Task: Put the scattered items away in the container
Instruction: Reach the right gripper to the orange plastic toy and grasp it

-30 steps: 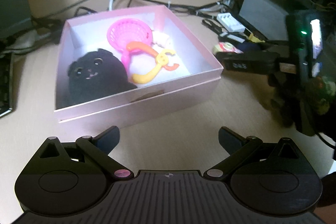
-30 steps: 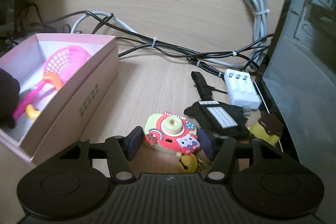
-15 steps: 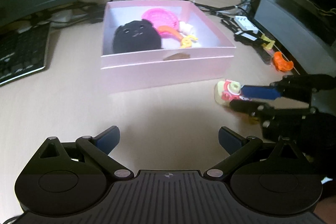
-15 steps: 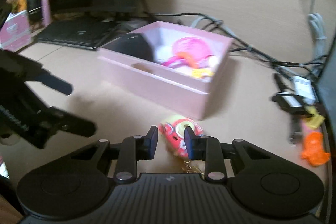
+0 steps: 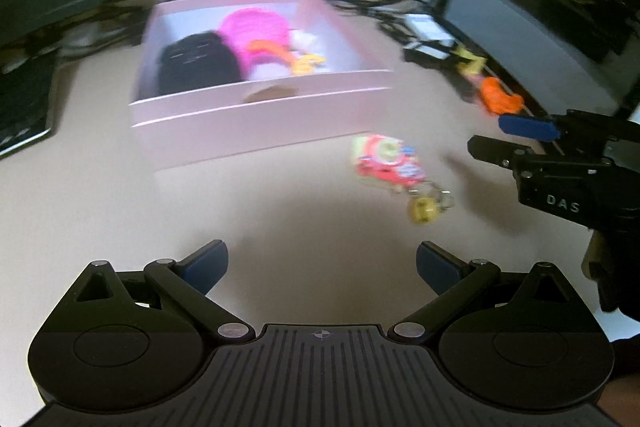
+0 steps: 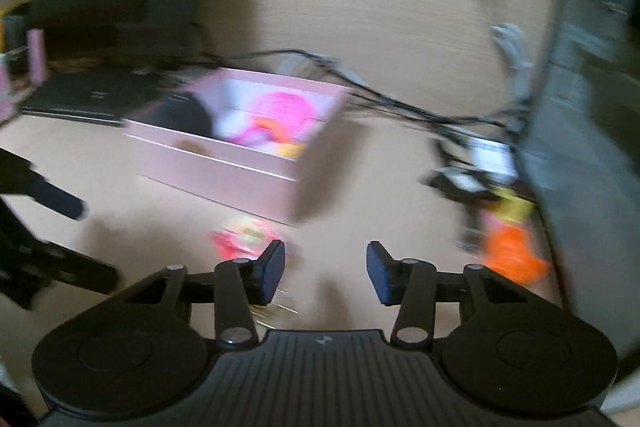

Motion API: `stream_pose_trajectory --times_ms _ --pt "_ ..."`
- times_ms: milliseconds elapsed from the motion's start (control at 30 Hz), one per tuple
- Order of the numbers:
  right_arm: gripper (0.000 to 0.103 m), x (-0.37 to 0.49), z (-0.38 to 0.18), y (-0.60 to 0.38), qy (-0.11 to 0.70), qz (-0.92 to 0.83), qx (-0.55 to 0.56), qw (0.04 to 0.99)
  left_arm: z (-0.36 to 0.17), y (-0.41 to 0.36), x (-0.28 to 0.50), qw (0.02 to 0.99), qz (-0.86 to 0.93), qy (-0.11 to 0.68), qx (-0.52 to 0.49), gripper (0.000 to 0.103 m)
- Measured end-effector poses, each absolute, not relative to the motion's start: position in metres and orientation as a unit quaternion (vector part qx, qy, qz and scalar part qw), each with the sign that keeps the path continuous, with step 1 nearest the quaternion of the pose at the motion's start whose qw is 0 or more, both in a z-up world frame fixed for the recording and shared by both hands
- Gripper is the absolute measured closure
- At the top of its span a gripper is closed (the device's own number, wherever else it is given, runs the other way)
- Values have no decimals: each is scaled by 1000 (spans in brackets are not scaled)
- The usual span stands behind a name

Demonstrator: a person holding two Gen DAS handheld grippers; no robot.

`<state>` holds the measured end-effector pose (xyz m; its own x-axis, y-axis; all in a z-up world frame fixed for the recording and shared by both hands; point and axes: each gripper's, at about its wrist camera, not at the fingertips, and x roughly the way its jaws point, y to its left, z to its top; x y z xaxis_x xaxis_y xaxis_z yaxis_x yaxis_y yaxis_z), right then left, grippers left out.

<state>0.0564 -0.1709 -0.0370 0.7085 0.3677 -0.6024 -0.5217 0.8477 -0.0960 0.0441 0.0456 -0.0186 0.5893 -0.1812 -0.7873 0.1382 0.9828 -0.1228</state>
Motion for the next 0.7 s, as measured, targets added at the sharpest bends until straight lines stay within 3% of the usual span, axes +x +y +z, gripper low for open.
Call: stream_pose_trajectory --times_ms 200,433,533,567,700 --pt "46 49 -44 -217 303 170 -126 929 -25 9 53 887 -118 447 13 1" --pt "46 56 -53 -222 279 123 -153 940 -25 -8 64 888 -112 445 24 1" --pt "54 78 -61 -210 261 91 -183 944 -22 -2 60 888 -101 448 23 1" --pt "61 87 -64 -206 257 82 -191 944 -21 1 58 888 -95 450 23 1" --pt "64 121 -79 -194 261 58 -223 937 -16 19 50 890 -66 451 8 1"
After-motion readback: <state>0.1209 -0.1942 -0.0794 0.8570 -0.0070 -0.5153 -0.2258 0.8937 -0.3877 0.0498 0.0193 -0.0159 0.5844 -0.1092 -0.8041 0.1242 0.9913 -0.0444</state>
